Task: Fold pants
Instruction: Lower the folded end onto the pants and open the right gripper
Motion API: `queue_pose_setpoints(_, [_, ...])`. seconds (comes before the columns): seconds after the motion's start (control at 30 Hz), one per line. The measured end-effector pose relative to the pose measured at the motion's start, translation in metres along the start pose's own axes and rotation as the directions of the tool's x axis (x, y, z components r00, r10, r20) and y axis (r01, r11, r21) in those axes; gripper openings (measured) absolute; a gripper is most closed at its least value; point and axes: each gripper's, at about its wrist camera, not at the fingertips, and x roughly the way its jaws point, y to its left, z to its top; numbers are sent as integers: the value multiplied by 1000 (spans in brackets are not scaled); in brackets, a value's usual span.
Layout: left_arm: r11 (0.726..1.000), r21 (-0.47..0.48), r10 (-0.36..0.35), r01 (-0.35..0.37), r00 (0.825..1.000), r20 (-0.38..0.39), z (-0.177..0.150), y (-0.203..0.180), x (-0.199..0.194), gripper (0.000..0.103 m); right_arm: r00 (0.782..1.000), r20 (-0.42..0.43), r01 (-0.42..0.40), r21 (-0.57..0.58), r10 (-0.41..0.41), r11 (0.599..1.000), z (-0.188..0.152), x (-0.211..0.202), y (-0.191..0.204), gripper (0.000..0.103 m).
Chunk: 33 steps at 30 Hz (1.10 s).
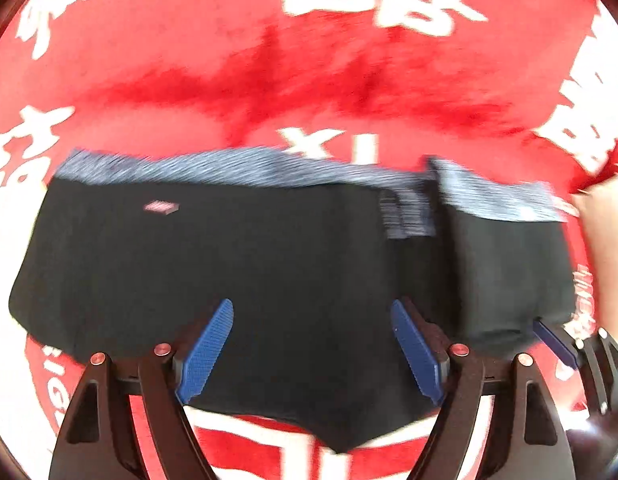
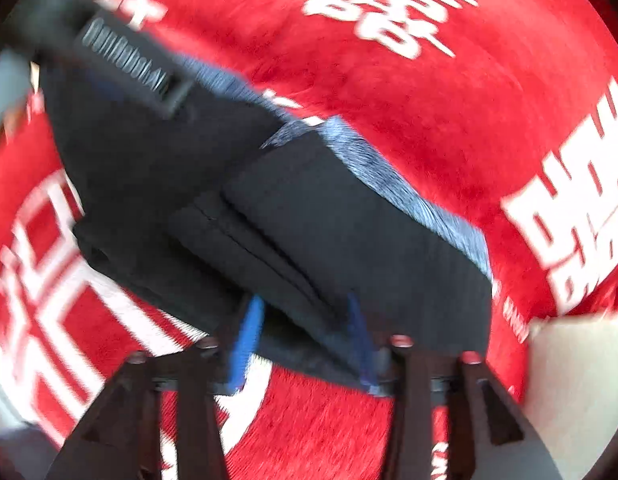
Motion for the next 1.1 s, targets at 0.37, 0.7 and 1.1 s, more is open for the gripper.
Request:
queue_pose_setpoints(0.37, [974,118,-185,195,979,-88,14,-65,21,82,982,-34,-151,460,188,875,-38,-17,-100,58])
queue_pose_setpoints(0.7, [963,107,-233,247,964,-130,16,-78,27,74,968,-33,-186,567,248,802,-60,-8,-116,43])
queue_pose_setpoints(1.1, [959,137,-230,250,962,-145,9,-75,5,5,966,-17,-195,604,258,773,-65,-15,-135,30])
